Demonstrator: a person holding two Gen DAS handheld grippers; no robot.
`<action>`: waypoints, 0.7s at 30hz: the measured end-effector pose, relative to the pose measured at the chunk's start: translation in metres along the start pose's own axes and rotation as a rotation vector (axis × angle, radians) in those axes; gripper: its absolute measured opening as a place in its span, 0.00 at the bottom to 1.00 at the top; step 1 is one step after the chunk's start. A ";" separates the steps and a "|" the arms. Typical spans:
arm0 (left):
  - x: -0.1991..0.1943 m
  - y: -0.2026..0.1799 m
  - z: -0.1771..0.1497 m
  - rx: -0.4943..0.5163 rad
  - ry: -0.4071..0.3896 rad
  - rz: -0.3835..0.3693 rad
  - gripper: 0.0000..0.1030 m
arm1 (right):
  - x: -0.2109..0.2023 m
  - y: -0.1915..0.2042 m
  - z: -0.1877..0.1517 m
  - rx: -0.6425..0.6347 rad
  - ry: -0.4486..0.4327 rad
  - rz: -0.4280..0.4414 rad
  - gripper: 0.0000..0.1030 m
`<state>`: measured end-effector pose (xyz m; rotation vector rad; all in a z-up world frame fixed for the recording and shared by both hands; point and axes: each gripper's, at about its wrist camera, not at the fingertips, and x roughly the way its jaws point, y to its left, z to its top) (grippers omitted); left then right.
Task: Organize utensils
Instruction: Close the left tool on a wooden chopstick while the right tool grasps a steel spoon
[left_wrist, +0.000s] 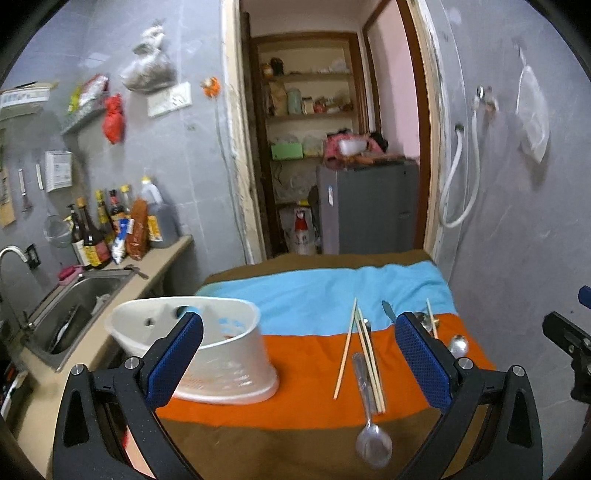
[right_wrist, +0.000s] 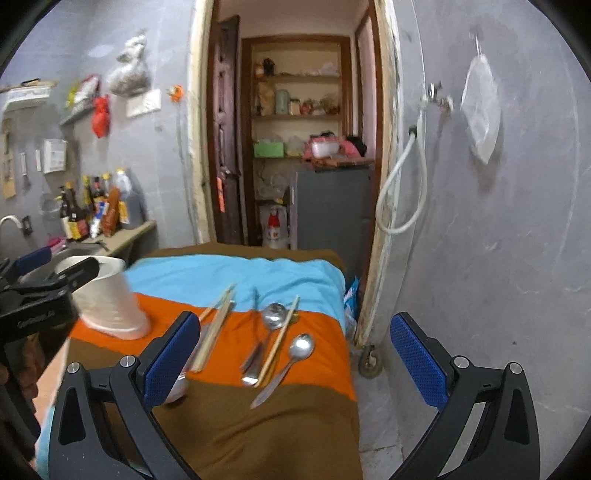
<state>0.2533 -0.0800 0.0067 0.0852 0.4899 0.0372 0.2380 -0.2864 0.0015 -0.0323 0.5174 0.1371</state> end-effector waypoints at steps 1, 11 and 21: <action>0.011 -0.003 -0.001 0.006 0.013 0.000 0.99 | 0.013 -0.005 0.000 0.018 0.020 -0.006 1.00; 0.130 -0.039 -0.012 0.062 0.215 -0.011 0.99 | 0.106 -0.039 -0.013 0.122 0.169 -0.010 1.00; 0.190 -0.045 -0.032 0.125 0.328 -0.066 0.88 | 0.140 -0.039 -0.032 0.178 0.295 -0.021 0.88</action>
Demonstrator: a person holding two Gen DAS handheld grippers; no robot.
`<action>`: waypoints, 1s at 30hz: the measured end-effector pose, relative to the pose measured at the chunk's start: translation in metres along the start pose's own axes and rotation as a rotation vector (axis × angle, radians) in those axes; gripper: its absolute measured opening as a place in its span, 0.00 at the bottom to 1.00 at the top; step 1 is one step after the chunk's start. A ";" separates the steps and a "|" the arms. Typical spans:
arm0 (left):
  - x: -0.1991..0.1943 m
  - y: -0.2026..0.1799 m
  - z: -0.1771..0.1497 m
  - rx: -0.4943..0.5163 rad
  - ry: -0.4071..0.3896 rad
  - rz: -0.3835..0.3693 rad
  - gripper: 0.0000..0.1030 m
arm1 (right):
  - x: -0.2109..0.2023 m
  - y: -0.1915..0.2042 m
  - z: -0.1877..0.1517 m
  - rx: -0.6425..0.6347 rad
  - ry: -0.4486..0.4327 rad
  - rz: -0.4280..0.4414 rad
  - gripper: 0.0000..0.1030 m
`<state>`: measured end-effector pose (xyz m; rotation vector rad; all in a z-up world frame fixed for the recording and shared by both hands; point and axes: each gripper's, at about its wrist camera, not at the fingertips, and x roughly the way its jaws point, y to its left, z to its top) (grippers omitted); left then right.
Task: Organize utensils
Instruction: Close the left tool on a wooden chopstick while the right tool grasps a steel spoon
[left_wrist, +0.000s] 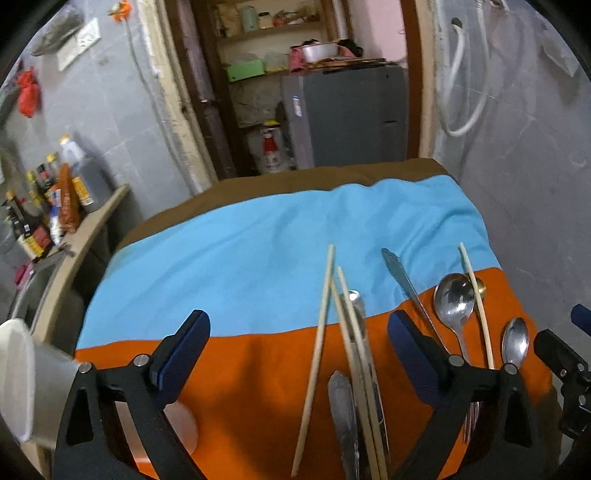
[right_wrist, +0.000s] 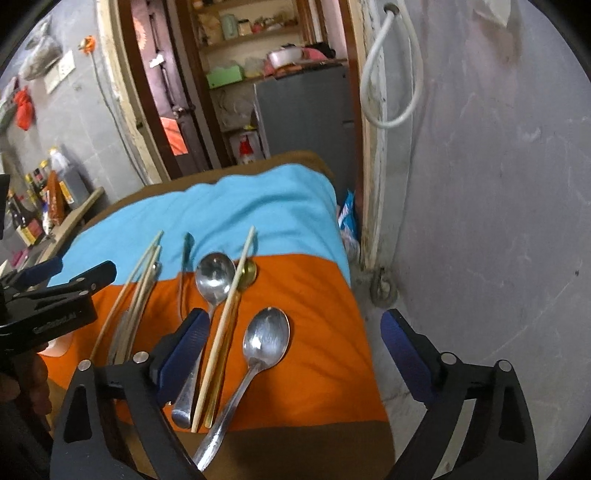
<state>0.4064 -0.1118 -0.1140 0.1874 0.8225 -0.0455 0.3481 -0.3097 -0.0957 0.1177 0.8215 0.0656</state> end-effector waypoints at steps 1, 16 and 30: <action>0.005 0.000 0.000 0.011 0.018 0.009 0.81 | 0.001 -0.001 -0.001 0.008 0.008 -0.008 0.87; 0.060 0.019 0.011 -0.003 0.191 -0.073 0.58 | 0.033 0.006 -0.007 0.088 0.128 -0.025 0.64; 0.069 0.028 0.025 -0.063 0.247 -0.125 0.27 | 0.046 0.018 -0.006 0.060 0.144 -0.106 0.56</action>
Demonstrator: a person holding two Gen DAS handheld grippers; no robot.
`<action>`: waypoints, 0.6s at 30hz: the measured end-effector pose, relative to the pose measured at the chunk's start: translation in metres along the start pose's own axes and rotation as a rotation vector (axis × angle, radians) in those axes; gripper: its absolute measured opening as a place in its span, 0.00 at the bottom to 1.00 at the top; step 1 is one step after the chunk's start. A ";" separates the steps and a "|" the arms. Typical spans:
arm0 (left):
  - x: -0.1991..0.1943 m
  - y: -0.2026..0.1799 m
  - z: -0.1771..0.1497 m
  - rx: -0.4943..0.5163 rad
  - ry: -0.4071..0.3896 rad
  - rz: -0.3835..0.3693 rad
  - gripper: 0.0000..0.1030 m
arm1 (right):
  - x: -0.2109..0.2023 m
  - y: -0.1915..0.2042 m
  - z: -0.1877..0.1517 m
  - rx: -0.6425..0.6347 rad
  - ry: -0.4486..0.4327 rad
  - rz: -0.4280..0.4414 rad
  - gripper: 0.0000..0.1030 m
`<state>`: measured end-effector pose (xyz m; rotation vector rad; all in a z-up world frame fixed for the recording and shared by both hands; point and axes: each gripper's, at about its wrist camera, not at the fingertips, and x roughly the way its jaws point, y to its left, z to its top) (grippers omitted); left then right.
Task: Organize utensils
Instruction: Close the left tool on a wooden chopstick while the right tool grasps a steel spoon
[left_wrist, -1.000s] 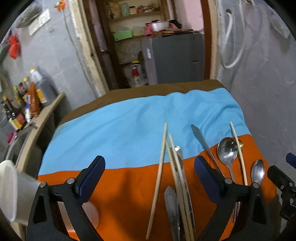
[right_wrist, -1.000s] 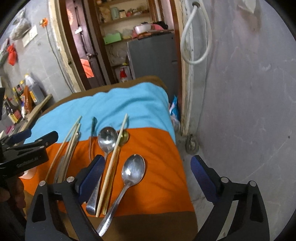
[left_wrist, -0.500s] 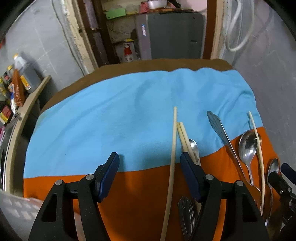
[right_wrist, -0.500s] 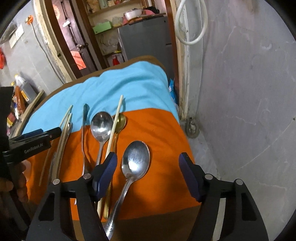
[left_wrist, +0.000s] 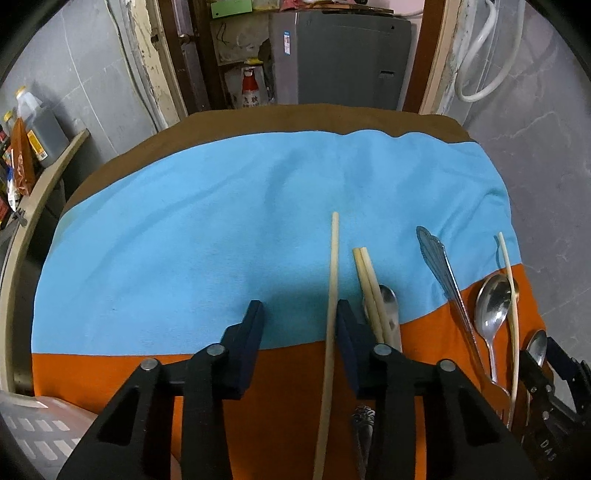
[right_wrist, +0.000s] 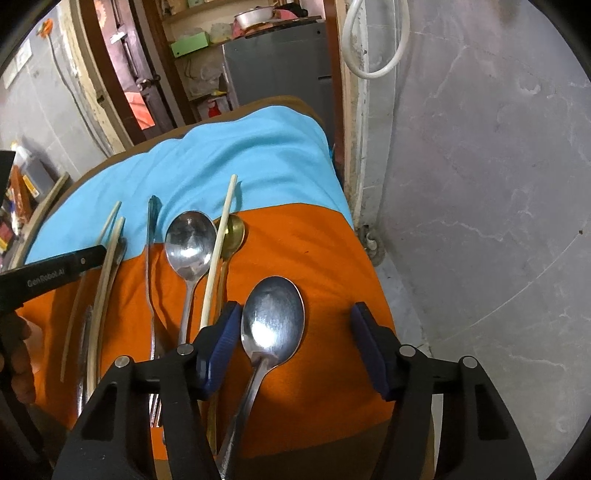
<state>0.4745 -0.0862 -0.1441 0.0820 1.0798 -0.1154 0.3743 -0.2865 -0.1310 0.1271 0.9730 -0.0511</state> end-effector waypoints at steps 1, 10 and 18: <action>0.000 -0.001 0.001 -0.003 0.004 -0.019 0.19 | 0.000 0.001 0.000 -0.005 -0.002 -0.002 0.55; -0.019 0.003 -0.013 -0.109 -0.038 -0.096 0.02 | -0.008 -0.009 -0.002 -0.001 -0.020 0.005 0.28; -0.076 0.006 -0.048 -0.215 -0.219 -0.199 0.02 | -0.034 -0.009 -0.009 -0.042 -0.119 0.138 0.27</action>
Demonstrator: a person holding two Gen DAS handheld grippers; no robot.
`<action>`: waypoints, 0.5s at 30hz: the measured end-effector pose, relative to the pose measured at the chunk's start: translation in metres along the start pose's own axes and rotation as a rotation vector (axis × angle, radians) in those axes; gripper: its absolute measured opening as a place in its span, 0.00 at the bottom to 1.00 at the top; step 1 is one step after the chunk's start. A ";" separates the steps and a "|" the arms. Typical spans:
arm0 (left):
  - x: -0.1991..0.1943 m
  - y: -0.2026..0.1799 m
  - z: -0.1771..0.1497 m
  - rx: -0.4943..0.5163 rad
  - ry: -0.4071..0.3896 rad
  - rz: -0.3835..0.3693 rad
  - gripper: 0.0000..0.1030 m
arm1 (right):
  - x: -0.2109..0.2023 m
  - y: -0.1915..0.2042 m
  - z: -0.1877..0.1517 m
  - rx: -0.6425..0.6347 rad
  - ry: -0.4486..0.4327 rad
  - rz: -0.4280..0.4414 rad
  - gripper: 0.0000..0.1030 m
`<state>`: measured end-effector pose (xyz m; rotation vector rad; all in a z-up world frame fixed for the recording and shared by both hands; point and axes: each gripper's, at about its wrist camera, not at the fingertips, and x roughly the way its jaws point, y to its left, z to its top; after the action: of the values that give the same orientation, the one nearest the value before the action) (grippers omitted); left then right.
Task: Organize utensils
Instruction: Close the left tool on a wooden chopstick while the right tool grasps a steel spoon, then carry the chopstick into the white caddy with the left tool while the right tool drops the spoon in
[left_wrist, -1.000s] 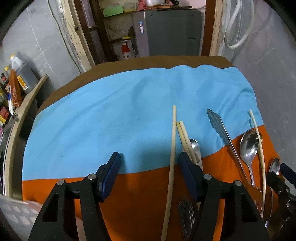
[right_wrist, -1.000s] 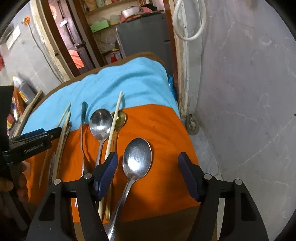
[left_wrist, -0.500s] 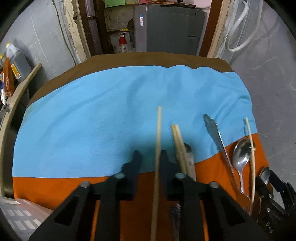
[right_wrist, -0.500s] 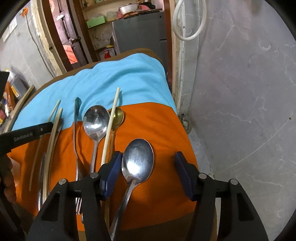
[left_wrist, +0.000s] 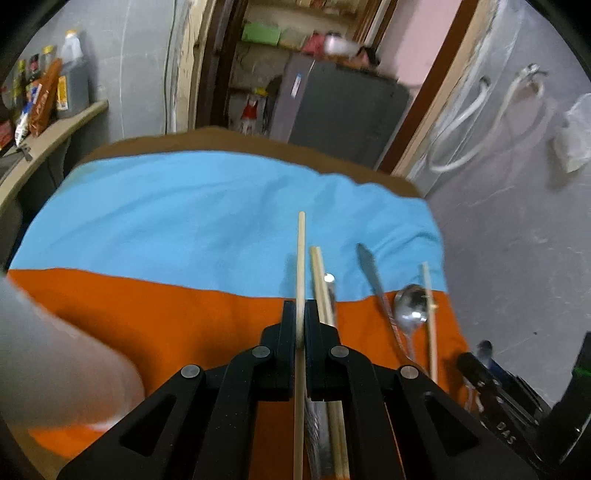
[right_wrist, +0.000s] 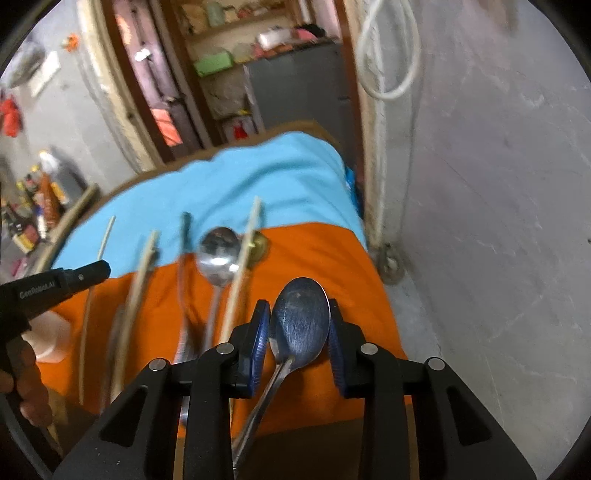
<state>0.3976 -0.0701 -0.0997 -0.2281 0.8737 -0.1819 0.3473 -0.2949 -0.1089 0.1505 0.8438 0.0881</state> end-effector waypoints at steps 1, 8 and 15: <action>-0.008 -0.002 -0.003 0.003 -0.024 -0.005 0.02 | -0.003 0.003 -0.001 -0.013 -0.013 0.010 0.27; -0.053 -0.003 -0.022 0.017 -0.156 -0.039 0.02 | -0.033 0.028 -0.006 -0.093 -0.137 0.080 0.26; -0.097 0.008 -0.017 0.012 -0.229 -0.085 0.02 | -0.061 0.061 -0.010 -0.167 -0.241 0.106 0.25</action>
<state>0.3238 -0.0400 -0.0416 -0.2696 0.6361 -0.2354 0.2984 -0.2420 -0.0598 0.0472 0.5850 0.2346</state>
